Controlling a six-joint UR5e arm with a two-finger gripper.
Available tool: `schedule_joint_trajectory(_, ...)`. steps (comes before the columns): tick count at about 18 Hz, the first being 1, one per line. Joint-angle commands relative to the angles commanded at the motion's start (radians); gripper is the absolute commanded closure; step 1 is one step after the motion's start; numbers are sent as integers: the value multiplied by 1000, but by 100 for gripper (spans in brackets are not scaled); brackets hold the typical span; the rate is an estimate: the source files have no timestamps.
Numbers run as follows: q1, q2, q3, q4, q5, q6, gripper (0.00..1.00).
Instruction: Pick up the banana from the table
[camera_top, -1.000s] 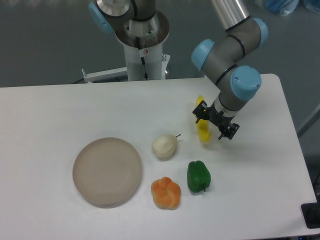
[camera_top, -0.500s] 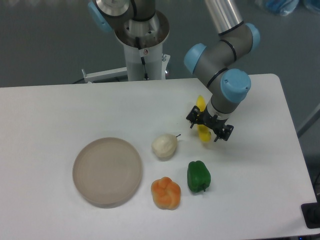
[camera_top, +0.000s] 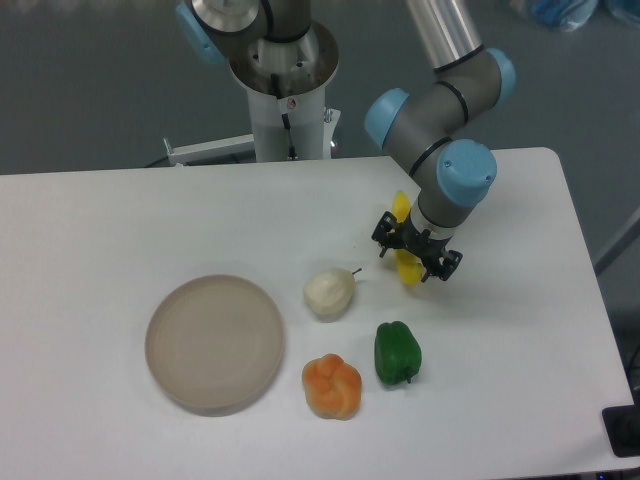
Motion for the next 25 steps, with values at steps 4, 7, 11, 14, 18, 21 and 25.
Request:
schedule_joint_trajectory(4,2,2,17,-2,0,2,87)
schedule_joint_trajectory(7,8,5,41,-8,2,3,87)
schedule_joint_trajectory(11,3,-11,138,-18,60,3,87)
schedule_joint_trajectory(14,3,-50,247,-37,61,23,87)
schedule_joint_trajectory(18,2,-103,376,-113,63,23,96)
schedule_joint_trajectory(21,0,-159,513,-201,58,25,96)
schedule_joint_trajectory(25,-3,-218,640,-250,51,153,94)
